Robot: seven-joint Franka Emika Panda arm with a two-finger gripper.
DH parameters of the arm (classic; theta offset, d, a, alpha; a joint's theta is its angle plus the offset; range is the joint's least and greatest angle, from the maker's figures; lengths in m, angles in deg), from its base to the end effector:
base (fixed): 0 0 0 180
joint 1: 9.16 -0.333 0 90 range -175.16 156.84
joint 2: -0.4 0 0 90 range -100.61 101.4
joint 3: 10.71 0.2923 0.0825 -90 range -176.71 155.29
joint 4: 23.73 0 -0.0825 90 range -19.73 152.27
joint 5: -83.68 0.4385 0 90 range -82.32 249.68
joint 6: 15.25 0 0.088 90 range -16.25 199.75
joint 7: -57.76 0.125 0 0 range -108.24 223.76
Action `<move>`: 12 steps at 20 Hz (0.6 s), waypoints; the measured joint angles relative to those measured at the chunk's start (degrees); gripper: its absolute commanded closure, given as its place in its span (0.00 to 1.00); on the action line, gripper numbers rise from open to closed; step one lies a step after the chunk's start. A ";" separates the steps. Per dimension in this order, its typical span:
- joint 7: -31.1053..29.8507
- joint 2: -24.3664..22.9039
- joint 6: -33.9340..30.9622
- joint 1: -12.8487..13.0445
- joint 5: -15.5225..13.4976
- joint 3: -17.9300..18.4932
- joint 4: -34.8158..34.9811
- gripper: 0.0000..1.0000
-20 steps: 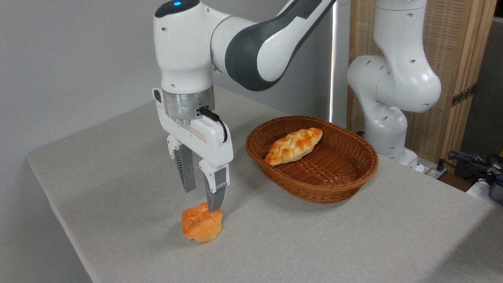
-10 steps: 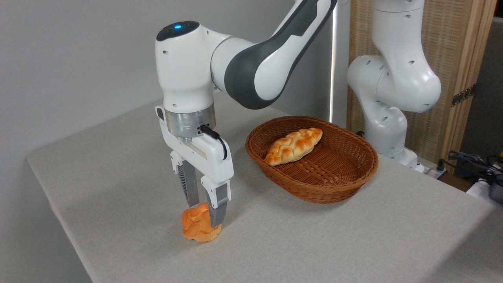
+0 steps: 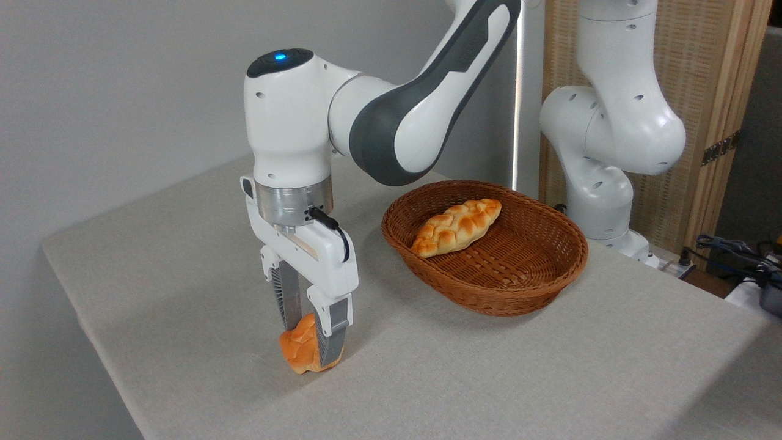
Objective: Put bread into the basket
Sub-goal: 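Close the gripper on the orange bun and grip it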
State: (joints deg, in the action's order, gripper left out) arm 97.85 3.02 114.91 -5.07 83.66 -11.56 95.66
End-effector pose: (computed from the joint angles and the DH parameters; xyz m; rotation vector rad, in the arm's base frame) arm 0.6139 -0.0531 0.3475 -2.8569 1.1838 -0.2105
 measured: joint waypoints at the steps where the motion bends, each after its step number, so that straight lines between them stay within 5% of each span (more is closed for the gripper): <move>1: 0.00 0.04 0.00 0.01 0.00 -0.01 0.02 0.68; 12: 0.00 0.24 0.00 0.04 0.00 -0.07 0.07 0.75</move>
State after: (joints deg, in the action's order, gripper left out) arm 97.85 3.26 114.91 -5.03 83.66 -11.63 95.73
